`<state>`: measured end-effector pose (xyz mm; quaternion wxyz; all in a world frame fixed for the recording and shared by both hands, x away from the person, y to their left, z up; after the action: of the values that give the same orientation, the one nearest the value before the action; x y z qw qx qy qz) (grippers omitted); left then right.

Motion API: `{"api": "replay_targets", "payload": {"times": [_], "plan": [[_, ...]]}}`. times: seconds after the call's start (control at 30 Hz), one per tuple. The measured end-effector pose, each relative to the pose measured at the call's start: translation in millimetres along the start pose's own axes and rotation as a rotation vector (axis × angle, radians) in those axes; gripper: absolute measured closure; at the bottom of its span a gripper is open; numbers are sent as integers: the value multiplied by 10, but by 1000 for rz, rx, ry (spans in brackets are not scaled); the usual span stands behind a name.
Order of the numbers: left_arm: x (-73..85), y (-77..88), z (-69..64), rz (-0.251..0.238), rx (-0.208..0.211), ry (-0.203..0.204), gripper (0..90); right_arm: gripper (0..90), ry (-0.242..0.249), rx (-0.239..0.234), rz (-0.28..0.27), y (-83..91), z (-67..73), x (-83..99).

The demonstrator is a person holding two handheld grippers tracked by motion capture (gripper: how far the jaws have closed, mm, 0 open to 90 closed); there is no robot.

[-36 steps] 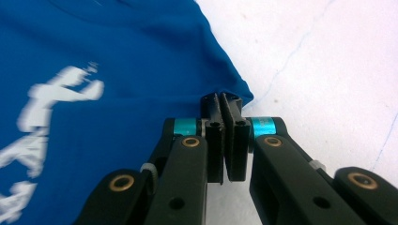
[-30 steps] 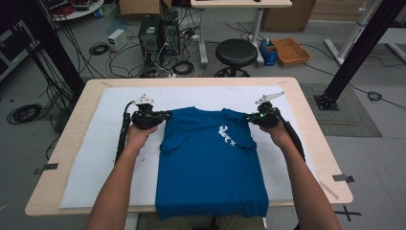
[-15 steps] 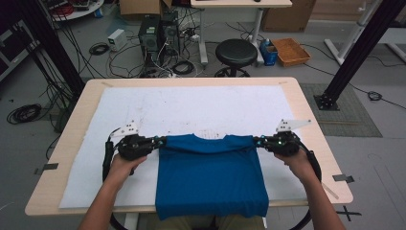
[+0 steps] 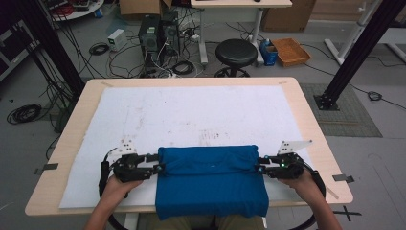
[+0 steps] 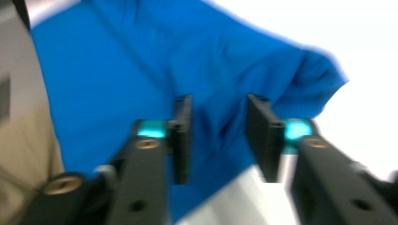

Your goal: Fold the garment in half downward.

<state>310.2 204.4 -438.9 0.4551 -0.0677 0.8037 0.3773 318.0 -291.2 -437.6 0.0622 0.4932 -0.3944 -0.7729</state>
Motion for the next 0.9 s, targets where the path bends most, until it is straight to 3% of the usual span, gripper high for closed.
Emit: {"api": "replay_targets", "payload": {"times": [0.03, 0.07, 0.13, 0.23, 0.27, 0.3, 0.33, 0.37, 0.43, 0.47, 0.5, 0.6, 0.63, 0.67, 0.7, 0.77, 0.8, 0.9], "plan": [[0, 0, 0, 0, 0, 0, 379, 482, -25, 26, -34, 11, -16, -54], [-117, -41, 52, -9, -69, 18, 378, 447, -59, 64, -63, 13, -41, -110], [-212, -139, 98, 11, -106, 41, 377, 443, -122, 147, -86, -16, -105, -218], [-260, -272, 137, 67, -124, 58, 377, 440, -175, 238, -14, -159, -211, -315], [-265, -336, 155, 97, -130, 59, 377, 440, -175, 238, -14, -159, -211, -315], [-260, -389, 166, 128, -130, 62, 386, 466, -198, 246, 47, -268, -267, -322], [-252, -430, 179, 159, -137, 68, 386, 466, -198, 246, 47, -268, -267, -322], [-217, -475, 195, 191, -128, 56, 507, 533, -198, 229, 94, -345, -302, -299], [-205, -468, 194, 187, -146, 36, 691, 610, -190, 231, 117, -375, -308, -263], [-201, -463, 202, 189, -121, 42, 765, 685, -185, 228, 114, -363, -315, -251], [-201, -458, 185, 191, -126, 30, 796, 749, -184, 213, 121, -347, -323, -241], [-211, -463, 165, 187, -136, 26, 819, 806, -154, 199, 120, -330, -319, -227], [-229, -452, 171, 150, -128, 40, 821, 825, -138, 202, 114, -308, -323, -225], [-229, -452, 171, 150, -128, 40, 821, 827, -140, 214, 105, -291, -338, -225], [-271, -425, 200, 97, -121, 66, 821, 828, -140, 228, 91, -272, -364, -228], [-337, -417, 227, 41, -120, 69, 821, 828, -141, 268, 74, -238, -425, -254], [-376, -427, 229, 16, -140, 60, 820, 828, -136, 287, 66, -227, -461, -281], [-484, -502, 254, 6, -174, 43, 820, 828, -129, 326, 51, -212, -545, -353]]}}
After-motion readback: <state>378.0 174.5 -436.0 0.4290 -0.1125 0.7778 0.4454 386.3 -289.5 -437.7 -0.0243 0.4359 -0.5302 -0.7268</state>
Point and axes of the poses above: each handheld gripper's, and its own axes: y roughly backward along the jaws, x roughly out of its underside, z roughly to its left, the point moved 1 cm from there along -y, roughly forward along the jaws, and after that the axes turned 7 degrees about z, right-handed, at the moved point
